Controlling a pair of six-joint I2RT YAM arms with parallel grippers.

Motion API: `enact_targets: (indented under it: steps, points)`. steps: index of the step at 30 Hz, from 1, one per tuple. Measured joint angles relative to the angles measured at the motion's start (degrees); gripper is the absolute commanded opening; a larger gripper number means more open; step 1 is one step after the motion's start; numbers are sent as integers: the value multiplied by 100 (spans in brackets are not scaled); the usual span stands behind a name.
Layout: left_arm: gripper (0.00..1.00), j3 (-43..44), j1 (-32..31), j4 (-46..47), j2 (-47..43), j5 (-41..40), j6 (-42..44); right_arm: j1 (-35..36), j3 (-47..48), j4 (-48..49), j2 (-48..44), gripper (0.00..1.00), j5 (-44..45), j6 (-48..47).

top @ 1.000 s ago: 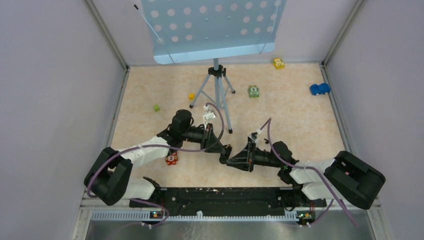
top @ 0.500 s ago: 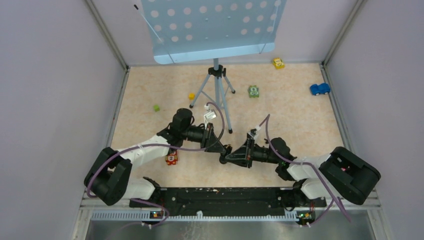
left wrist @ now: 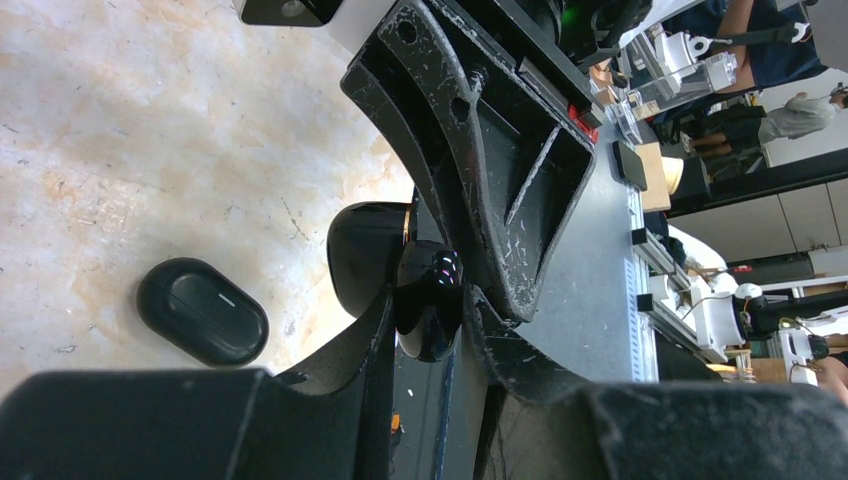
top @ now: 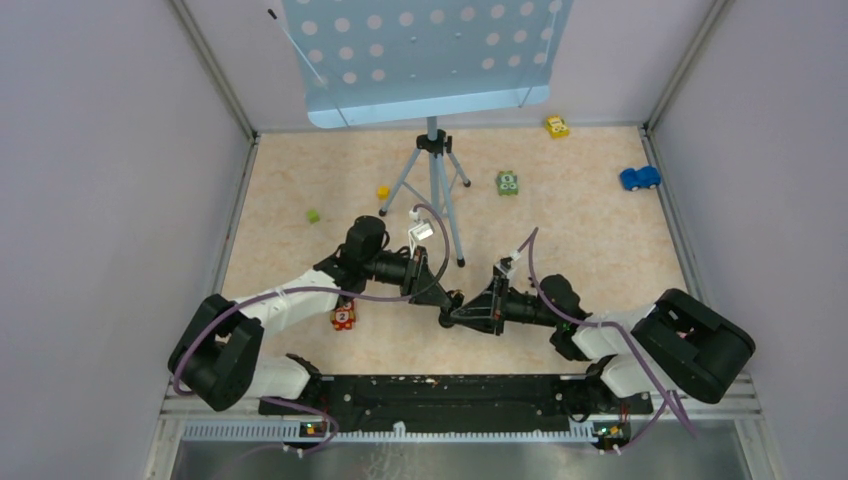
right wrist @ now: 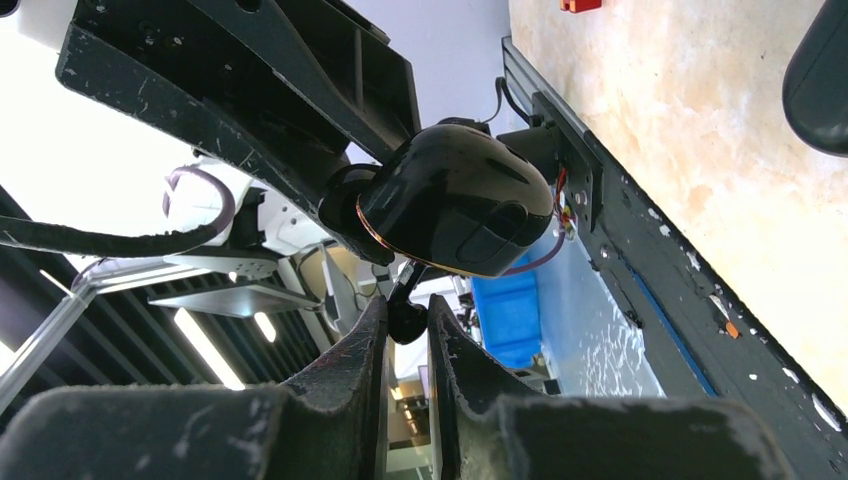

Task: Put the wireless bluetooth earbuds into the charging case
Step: Insert the left earbud into the left side groove of the charging case.

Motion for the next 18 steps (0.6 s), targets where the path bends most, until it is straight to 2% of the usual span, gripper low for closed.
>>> enact_targets:
  steps: [18]
  points:
    - [0, 0, 0, -83, 0, 0, 0, -210, -17, -247, -195, 0, -81, -210]
